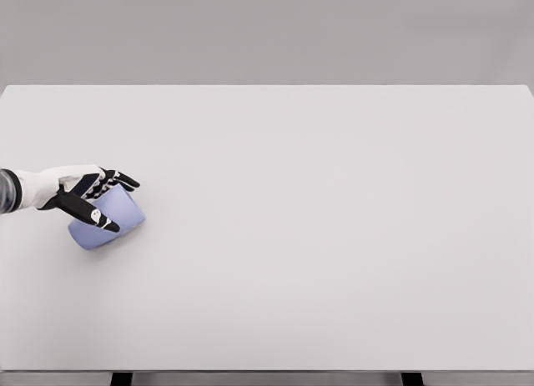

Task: Flip the cup with left arm and place it on the table

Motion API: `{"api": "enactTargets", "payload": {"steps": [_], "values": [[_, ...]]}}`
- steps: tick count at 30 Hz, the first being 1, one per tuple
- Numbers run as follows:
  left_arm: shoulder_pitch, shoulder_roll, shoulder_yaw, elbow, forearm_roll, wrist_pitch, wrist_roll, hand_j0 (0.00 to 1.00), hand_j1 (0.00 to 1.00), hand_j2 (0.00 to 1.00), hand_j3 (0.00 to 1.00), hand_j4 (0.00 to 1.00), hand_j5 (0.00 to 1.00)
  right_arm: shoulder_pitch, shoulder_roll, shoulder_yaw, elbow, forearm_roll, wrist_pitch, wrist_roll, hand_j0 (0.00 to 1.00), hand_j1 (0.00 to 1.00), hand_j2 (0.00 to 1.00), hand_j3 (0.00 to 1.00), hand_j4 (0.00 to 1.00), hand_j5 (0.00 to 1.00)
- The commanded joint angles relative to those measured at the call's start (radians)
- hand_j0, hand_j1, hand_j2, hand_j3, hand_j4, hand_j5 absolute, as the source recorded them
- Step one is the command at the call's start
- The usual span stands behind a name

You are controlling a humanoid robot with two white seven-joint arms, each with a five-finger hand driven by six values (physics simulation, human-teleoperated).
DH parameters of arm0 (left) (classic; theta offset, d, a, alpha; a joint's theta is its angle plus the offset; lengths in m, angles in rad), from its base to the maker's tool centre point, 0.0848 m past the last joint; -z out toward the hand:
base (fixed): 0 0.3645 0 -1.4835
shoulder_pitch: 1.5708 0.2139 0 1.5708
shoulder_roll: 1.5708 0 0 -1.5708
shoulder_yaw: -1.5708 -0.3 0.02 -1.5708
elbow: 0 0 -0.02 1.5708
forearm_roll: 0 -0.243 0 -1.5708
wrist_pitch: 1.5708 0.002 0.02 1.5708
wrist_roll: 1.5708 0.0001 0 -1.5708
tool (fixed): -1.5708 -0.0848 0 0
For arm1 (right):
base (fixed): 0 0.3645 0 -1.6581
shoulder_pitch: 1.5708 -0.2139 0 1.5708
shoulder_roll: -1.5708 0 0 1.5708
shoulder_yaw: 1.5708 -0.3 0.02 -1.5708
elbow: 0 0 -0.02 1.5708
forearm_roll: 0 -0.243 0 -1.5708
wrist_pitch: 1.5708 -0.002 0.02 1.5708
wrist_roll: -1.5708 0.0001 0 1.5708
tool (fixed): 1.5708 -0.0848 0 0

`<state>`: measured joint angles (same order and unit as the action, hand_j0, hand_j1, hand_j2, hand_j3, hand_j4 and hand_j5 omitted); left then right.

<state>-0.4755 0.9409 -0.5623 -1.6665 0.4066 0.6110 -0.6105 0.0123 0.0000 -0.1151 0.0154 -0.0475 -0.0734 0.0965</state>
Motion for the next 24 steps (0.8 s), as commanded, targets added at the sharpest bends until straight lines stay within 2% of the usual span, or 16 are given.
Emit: {"api": "enactTargets", "payload": {"steps": [1, 8, 24], "values": [[0.0, 0.001, 0.004, -0.001, -0.002, 0.0, 0.0, 0.69, 0.69, 0.69, 0.69, 0.69, 0.69, 0.0, 0.0, 0.0, 0.0, 0.0, 0.0, 0.0, 1.0, 1.0, 1.0, 1.0, 1.0, 1.0], [-0.011, 0.001, 0.01, -0.001, -0.003, 0.0, 0.0, 0.53, 0.53, 0.53, 0.53, 0.53, 0.53, 0.0, 0.0, 0.0, 0.0, 0.0, 0.0, 0.0, 1.0, 1.0, 1.0, 1.0, 1.0, 1.0], [-0.009, 0.004, 0.11, -0.021, 0.008, 0.0, 0.0, 0.45, 0.45, 0.45, 0.45, 0.45, 0.45, 0.0, 0.0, -0.001, 0.0, 0.0, 0.001, 0.0, 1.0, 1.0, 1.0, 1.0, 1.0, 1.0]]}}
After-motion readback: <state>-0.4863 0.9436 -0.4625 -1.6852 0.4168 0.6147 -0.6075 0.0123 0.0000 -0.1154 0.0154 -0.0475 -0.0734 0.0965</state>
